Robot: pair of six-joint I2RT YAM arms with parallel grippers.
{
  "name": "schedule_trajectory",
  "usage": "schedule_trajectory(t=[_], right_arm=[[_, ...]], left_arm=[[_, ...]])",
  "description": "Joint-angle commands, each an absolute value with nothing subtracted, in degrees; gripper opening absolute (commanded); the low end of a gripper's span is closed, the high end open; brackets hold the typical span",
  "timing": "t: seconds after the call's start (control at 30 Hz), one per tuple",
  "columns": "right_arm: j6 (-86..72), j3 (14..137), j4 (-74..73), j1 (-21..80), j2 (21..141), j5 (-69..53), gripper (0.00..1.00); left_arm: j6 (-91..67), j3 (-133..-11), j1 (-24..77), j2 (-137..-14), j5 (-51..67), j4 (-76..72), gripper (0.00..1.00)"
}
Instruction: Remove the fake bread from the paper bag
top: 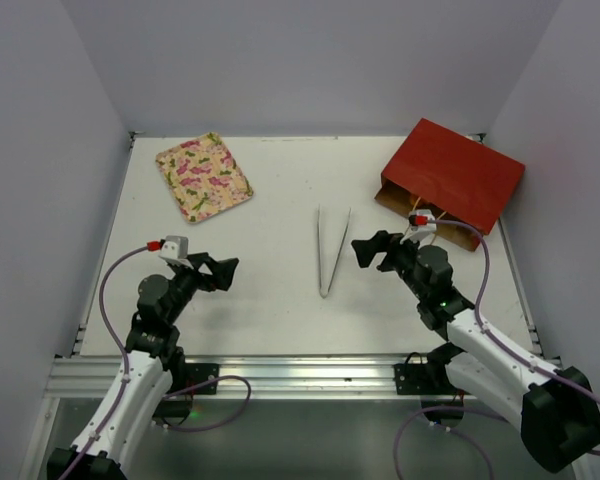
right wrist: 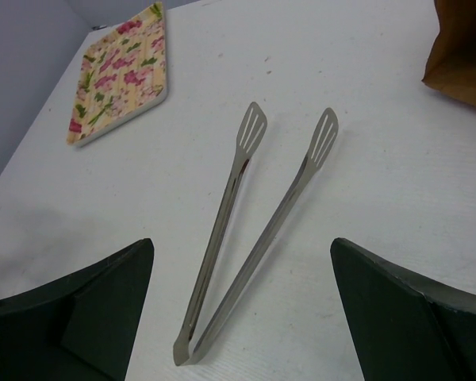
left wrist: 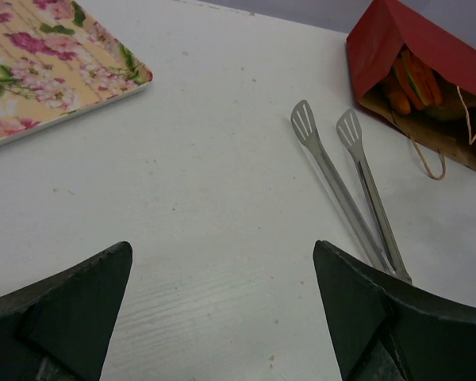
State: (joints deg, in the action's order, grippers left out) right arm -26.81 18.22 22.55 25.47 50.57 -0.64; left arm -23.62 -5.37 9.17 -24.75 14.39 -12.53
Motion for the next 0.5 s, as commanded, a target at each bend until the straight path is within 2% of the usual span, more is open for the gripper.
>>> schedule_trajectory(t=[0.0, 0.47], right_arm=[[-25.93, 17.49, 21.53, 25.58, 48.87, 3.95, 0.99], [-26.28, 18.63, 19.51, 25.58, 50.27, 5.89, 0.99]], left_arm=[[-24.70, -5.71, 9.32, -24.17, 16.00, -13.88, 1.00], [-26.72, -7.56, 9.32, -30.23, 13.45, -12.66, 1.00]])
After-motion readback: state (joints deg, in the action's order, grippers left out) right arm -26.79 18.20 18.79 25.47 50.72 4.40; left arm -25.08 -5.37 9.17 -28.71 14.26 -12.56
